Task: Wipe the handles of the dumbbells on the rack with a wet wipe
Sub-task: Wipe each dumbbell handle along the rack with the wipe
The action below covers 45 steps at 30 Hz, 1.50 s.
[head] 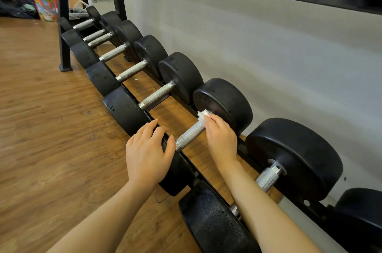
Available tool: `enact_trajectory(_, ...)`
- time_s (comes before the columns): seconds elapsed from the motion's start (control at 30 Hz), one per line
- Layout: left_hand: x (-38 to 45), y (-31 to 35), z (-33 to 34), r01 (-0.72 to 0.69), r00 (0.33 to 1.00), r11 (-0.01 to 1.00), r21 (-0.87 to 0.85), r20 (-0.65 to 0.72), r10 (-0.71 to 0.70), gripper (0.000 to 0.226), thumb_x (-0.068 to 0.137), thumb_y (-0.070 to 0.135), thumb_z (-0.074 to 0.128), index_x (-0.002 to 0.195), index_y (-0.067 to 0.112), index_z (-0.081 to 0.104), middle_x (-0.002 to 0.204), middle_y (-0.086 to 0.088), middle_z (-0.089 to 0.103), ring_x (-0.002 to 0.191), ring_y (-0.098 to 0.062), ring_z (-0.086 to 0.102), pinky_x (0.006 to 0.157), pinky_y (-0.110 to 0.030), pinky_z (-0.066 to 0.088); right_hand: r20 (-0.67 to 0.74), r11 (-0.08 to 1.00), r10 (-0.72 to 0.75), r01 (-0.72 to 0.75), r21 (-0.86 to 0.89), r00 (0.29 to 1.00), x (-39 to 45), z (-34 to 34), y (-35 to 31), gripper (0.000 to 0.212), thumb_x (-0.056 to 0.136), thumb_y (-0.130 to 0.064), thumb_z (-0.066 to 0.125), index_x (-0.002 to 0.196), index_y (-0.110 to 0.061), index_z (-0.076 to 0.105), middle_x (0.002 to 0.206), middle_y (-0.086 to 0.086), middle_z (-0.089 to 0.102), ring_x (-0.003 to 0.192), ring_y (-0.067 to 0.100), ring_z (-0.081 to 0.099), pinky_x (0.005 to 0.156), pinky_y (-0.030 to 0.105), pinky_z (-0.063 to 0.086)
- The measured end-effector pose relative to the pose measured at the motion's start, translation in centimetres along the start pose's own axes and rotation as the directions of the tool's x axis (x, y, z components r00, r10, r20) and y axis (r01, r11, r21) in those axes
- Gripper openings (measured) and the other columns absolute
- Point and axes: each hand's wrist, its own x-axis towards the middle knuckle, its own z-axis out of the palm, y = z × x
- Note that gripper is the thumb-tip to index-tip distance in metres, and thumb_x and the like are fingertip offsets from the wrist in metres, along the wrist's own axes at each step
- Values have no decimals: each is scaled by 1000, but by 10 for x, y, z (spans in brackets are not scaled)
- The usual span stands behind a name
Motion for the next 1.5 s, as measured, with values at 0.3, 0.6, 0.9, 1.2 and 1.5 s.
enact_trajectory(0.3, 1, -1, 1, -19, 1000, 1000, -12, -10, 19, 51, 91, 51, 32, 111, 22, 69, 134, -1, 60, 126, -24, 54, 95, -47, 45, 11, 997, -40, 39, 63, 999, -3, -1, 1, 35, 79, -10, 77, 112, -5, 68, 116, 13, 65, 83, 20, 70, 62, 27, 59)
enact_trajectory(0.6, 1, -1, 0, -17, 1000, 1000, -13, -4, 17, 52, 91, 51, 32, 112, 22, 70, 133, -2, 61, 125, -24, 55, 95, -48, 46, 292, 877, 223, -322, 356, 930, 5, -12, -12, 70, 93, -63, 13, 131, -20, 53, 123, -2, 57, 111, 18, 53, 93, 31, 42)
enact_trajectory(0.9, 2, -1, 0, -13, 1000, 1000, -10, 6, 13, 52, 91, 52, 31, 113, 24, 69, 134, -1, 60, 126, -23, 54, 97, -48, 45, 168, 892, 327, -363, 271, 930, 0, -7, -16, 41, 88, -36, 68, 123, -19, 60, 111, 4, 64, 95, 17, 61, 76, 31, 54)
enact_trajectory(1.2, 1, 0, -1, -10, 1000, 1000, -21, -1, 10, 51, 90, 52, 32, 110, 24, 69, 134, -1, 61, 126, -24, 54, 96, -48, 45, 375, 478, 528, -632, 610, 762, -4, -14, -33, 30, 99, -44, 46, 125, -31, 54, 117, -11, 50, 98, 6, 58, 76, 21, 54)
enact_trajectory(1.5, 1, 1, -1, -6, 1000, 1000, -21, -1, 6, 52, 90, 52, 31, 111, 24, 70, 133, -2, 61, 125, -25, 55, 96, -50, 46, 309, 607, 454, -545, 578, 835, -9, -5, -35, 42, 97, -54, 35, 124, -27, 52, 122, -2, 51, 110, 10, 50, 94, 33, 46)
